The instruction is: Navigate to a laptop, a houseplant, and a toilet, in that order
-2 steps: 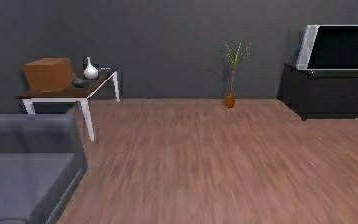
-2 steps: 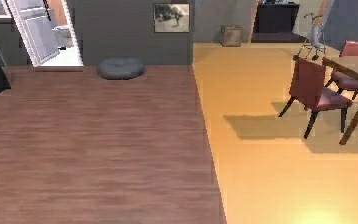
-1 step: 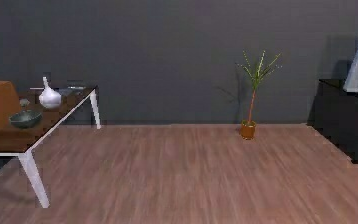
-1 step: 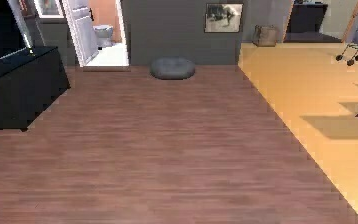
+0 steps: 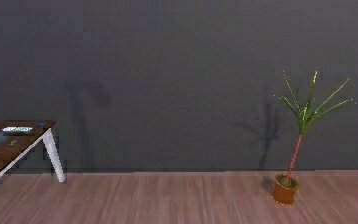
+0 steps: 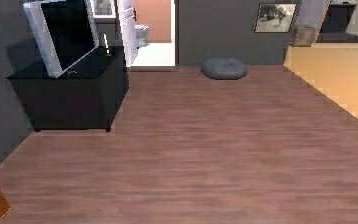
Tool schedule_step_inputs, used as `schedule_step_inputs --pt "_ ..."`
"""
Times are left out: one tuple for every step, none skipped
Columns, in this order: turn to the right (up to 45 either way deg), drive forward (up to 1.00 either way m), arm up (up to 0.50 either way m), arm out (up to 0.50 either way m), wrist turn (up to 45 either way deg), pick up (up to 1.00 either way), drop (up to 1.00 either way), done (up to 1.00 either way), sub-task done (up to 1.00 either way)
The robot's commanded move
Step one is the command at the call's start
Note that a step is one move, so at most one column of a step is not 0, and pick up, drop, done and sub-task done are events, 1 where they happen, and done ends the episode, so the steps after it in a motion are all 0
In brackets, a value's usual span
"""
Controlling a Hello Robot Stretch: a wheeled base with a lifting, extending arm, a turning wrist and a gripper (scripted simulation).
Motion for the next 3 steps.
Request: schedule_step_inputs --pt "0.0 0.75 0.00 0.00 0.0 0.00 0.00 0.00 0.00" --pt "45.0 0.00 0.00 0.00 0.0 0.00 0.00 0.00 0.00" --pt "12.0 0.00 0.00 0.00 0.0 0.00 0.00 0.00 0.00"
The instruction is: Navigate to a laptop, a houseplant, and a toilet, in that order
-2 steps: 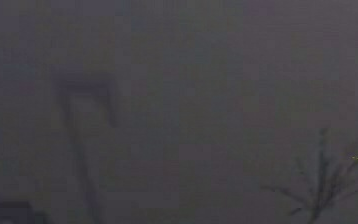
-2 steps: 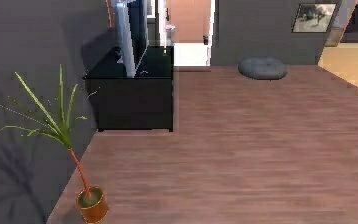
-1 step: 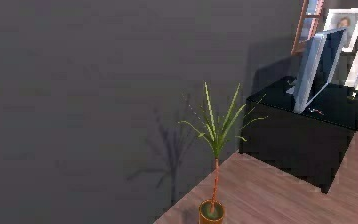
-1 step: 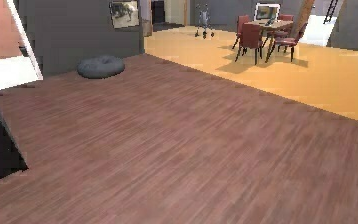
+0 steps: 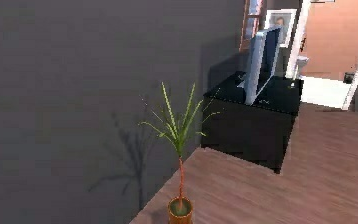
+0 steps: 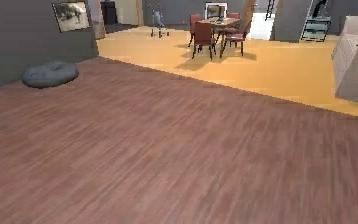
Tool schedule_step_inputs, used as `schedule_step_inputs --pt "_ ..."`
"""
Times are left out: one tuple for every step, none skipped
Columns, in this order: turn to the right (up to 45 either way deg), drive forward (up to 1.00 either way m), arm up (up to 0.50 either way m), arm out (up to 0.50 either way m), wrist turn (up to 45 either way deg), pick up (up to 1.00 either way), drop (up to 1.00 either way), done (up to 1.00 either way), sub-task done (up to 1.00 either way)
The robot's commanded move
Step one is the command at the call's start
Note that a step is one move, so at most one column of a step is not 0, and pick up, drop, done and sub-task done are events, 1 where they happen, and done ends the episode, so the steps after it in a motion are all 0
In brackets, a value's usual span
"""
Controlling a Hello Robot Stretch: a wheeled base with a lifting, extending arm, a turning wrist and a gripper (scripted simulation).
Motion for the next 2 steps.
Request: schedule_step_inputs --pt "0.0 0.00 0.00 0.00 0.0 0.00 0.00 0.00 1.00" --pt "42.0 0.00 0.00 0.00 0.0 0.00 0.00 0.00 0.00"
